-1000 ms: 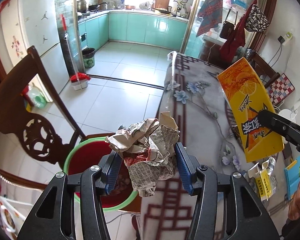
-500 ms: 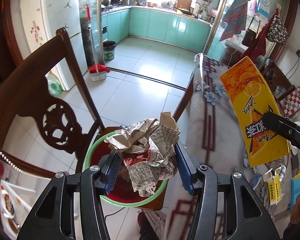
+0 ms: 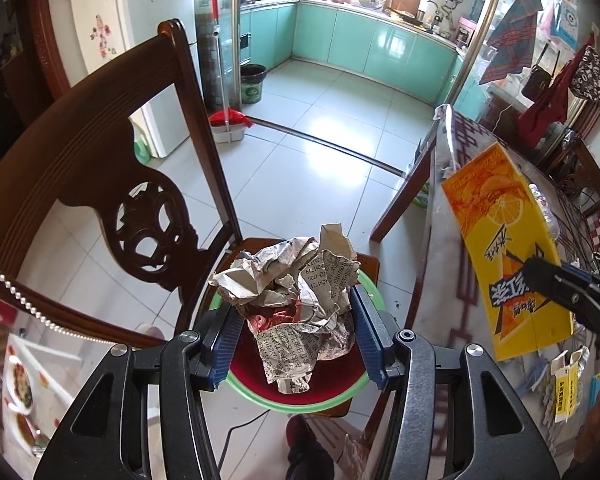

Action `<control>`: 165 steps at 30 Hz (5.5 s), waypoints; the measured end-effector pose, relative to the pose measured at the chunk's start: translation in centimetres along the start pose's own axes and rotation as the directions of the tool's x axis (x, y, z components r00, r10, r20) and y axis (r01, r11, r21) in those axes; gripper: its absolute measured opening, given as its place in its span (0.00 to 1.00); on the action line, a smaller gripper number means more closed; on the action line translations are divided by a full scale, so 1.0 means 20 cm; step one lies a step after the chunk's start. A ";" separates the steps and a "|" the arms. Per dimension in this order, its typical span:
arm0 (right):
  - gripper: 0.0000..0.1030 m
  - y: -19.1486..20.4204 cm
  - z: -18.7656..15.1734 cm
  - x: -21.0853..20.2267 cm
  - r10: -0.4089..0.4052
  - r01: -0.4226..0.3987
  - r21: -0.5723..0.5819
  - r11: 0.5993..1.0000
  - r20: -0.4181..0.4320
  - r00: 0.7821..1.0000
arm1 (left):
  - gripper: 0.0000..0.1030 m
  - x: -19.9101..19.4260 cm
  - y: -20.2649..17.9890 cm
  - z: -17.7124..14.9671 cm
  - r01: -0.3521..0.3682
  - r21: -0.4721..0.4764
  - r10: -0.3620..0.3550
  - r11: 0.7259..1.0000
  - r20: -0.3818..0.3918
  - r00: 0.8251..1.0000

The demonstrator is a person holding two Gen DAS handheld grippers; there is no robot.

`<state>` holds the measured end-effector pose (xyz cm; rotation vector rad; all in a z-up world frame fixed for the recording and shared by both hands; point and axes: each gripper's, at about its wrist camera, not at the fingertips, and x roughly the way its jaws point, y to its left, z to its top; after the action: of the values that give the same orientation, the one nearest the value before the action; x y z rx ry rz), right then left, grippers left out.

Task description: Collect trash

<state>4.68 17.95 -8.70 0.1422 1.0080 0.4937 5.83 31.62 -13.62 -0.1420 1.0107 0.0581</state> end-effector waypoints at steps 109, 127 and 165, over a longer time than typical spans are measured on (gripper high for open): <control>0.26 -1.73 -0.67 -1.27 -0.222 0.108 0.474 0.874 0.190 0.956 | 0.09 -0.12 -1.78 -0.48 0.372 0.278 -0.318 0.886 -0.220 0.922; 0.26 -1.59 -0.64 -1.19 -0.226 0.131 0.448 0.885 0.165 0.960 | 0.85 0.31 -1.89 -0.73 0.354 0.484 -0.178 0.800 -0.372 0.911; 0.26 -1.03 -0.37 -1.05 -0.167 0.109 0.250 0.962 0.225 0.960 | 0.27 -0.26 -1.23 -0.15 0.174 0.282 -0.197 0.943 0.053 0.979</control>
<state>-3.90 -10.72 -3.33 0.3339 0.8242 0.2193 3.25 6.98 -8.55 0.0213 0.9110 -0.2481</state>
